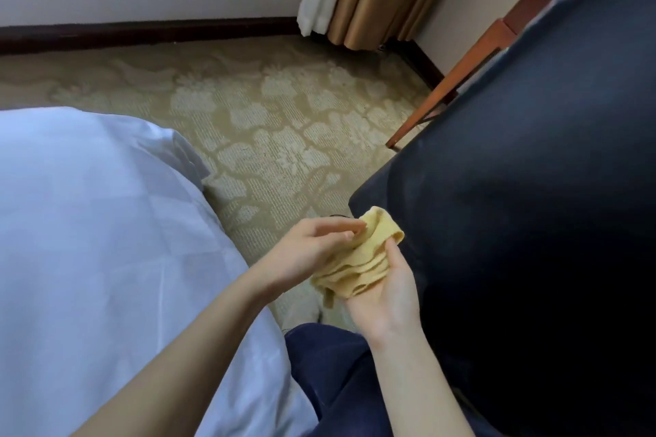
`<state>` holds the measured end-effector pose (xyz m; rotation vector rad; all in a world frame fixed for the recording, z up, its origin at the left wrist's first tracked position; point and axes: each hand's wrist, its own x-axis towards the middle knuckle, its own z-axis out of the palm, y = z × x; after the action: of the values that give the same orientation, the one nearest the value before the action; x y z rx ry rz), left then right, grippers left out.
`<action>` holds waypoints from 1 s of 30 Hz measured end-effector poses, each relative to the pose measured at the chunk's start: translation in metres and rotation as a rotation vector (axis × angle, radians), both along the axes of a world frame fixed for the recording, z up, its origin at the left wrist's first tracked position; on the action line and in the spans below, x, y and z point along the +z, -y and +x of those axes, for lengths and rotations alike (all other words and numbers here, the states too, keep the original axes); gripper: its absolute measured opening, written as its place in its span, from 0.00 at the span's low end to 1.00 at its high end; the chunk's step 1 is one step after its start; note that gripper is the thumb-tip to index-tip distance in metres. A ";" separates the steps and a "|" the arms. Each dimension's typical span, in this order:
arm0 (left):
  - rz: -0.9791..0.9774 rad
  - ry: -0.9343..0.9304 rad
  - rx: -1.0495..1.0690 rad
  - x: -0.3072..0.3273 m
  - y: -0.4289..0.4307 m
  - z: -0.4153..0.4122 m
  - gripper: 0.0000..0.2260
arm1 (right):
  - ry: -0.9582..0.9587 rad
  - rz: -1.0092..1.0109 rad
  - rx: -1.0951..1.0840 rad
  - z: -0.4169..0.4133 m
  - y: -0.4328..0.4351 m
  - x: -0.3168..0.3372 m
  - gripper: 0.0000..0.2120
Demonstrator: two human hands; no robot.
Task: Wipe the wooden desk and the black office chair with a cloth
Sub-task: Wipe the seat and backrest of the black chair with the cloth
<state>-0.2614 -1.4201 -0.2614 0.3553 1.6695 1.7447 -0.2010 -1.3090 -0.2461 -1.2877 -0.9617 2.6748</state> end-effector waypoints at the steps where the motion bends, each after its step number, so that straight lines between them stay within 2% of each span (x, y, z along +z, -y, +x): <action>1: 0.004 -0.011 -0.022 0.002 0.002 0.000 0.12 | -0.025 -0.002 0.018 0.001 0.004 0.000 0.20; 3: 0.035 -0.051 -0.045 0.008 0.003 0.001 0.13 | -0.079 0.079 0.005 0.003 0.006 0.005 0.16; 4: 0.071 -0.085 -0.032 0.012 0.003 -0.001 0.13 | -0.120 0.227 -0.007 0.005 0.005 0.010 0.14; 6: 0.136 -0.138 0.044 0.017 0.002 -0.006 0.14 | -0.193 0.792 -0.034 0.002 -0.003 0.028 0.14; 9: 0.126 -0.131 0.177 0.015 0.000 -0.014 0.15 | -0.301 1.686 -0.066 -0.017 -0.027 0.057 0.20; 11: 0.082 -0.106 0.222 0.008 -0.004 -0.013 0.15 | -0.363 2.276 -0.080 -0.038 -0.050 0.070 0.15; 14: 0.019 -0.048 0.239 -0.005 -0.007 -0.011 0.14 | -0.492 2.920 0.102 -0.079 -0.079 0.075 0.08; 16: -0.024 -0.014 0.245 -0.015 -0.010 -0.010 0.14 | -0.448 3.203 0.307 -0.102 -0.094 0.064 0.09; 19: -0.073 0.016 0.271 -0.028 -0.015 -0.011 0.15 | -0.310 3.367 0.566 -0.123 -0.104 0.038 0.09; 24: -0.153 0.026 0.320 -0.049 -0.024 -0.018 0.15 | 0.150 3.327 1.181 -0.138 -0.101 -0.015 0.04; 26: -0.161 0.037 0.324 -0.057 -0.030 -0.021 0.15 | 0.115 3.277 1.358 -0.138 -0.104 -0.037 0.05; 30: -0.108 0.023 0.301 -0.058 -0.048 -0.034 0.18 | 0.067 3.235 1.666 -0.128 -0.114 -0.084 0.21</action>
<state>-0.2953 -1.3724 -0.3190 0.0343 1.8678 1.8518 -0.3288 -1.1951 -0.3299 -0.7145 2.6025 1.4753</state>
